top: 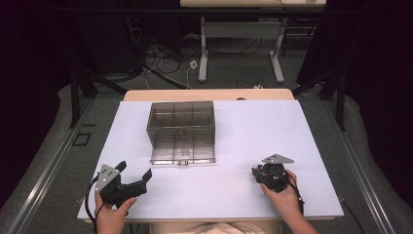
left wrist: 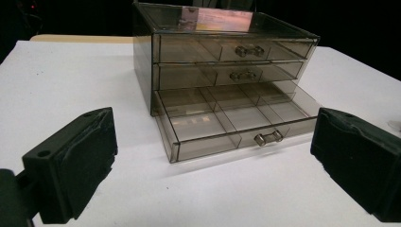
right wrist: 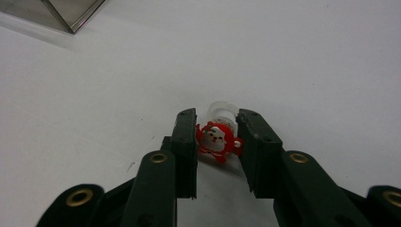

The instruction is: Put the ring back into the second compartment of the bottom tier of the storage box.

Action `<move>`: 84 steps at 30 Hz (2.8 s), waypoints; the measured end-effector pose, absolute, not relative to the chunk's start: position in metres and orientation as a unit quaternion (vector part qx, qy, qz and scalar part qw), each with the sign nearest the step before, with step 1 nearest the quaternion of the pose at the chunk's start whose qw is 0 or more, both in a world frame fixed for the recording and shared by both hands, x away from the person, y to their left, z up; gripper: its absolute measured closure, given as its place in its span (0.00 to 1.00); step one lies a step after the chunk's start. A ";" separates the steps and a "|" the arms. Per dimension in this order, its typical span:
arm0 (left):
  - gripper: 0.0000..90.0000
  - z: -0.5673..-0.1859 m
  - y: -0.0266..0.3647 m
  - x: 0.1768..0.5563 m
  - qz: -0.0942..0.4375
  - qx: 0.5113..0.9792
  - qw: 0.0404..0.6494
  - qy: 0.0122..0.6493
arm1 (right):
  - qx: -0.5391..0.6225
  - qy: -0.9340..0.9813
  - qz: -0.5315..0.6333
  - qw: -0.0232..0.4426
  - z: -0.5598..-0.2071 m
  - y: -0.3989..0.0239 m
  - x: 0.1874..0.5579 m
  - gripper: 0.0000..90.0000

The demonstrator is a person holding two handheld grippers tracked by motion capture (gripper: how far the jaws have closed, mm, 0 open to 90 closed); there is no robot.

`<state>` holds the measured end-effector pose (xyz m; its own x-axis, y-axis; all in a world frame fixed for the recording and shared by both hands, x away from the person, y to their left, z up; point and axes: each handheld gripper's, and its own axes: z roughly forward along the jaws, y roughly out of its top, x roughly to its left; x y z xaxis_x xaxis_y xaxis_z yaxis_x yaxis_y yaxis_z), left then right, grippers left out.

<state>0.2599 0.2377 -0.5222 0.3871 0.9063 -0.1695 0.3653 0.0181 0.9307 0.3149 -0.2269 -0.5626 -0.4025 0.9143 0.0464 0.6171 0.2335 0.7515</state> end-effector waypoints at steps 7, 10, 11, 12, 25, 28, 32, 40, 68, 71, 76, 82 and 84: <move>0.02 -0.522 0.238 0.260 0.260 0.651 0.520 0.488 | 0.506 0.758 0.356 0.208 -0.562 -0.227 0.315 0.77; 0.02 -0.522 0.238 0.260 0.260 0.651 0.520 0.488 | 0.507 0.757 0.356 0.207 -0.562 -0.227 0.315 0.77; 0.02 -0.522 0.238 0.260 0.260 0.650 0.520 0.488 | 0.507 0.757 0.356 0.207 -0.562 -0.227 0.315 0.77; 0.02 -0.522 0.238 0.260 0.260 0.650 0.520 0.489 | 0.506 0.758 0.356 0.208 -0.562 -0.227 0.315 0.77; 0.02 -0.522 0.238 0.260 0.260 0.650 0.520 0.489 | 0.506 0.757 0.356 0.208 -0.562 -0.226 0.315 0.77; 0.02 -0.522 0.238 0.260 0.260 0.650 0.520 0.489 | 0.502 0.759 0.357 0.212 -0.562 -0.227 0.315 0.77; 0.02 -0.522 0.238 0.260 0.260 0.650 0.520 0.489 | 0.502 0.758 0.360 0.212 -0.562 -0.226 0.315 0.77; 0.02 -0.522 0.238 0.260 0.260 0.650 0.520 0.489 | 0.500 0.755 0.366 0.214 -0.561 -0.226 0.314 0.77; 0.03 -0.522 0.237 0.260 0.261 0.649 0.521 0.489 | 0.485 0.750 0.389 0.224 -0.556 -0.224 0.310 0.77; 0.03 -0.522 0.237 0.260 0.260 0.649 0.521 0.489 | 0.484 0.750 0.389 0.226 -0.556 -0.224 0.310 0.77; 0.03 -0.522 0.236 0.260 0.260 0.652 0.521 0.486 | 0.484 0.747 0.396 0.225 -0.553 -0.224 0.308 0.77; 0.03 -0.522 0.236 0.259 0.264 0.650 0.523 0.483 | 0.480 0.744 0.408 0.224 -0.545 -0.223 0.304 0.77; 0.04 -0.522 0.236 0.260 0.263 0.651 0.523 0.484 | 0.476 0.741 0.416 0.226 -0.540 -0.223 0.303 0.77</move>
<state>0.2596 0.2363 -0.5221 0.3932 0.9048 -0.1635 0.3547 0.0148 0.9349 0.3027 -0.2225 -0.5402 -0.4451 0.8934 0.0612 0.5183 0.2013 0.8312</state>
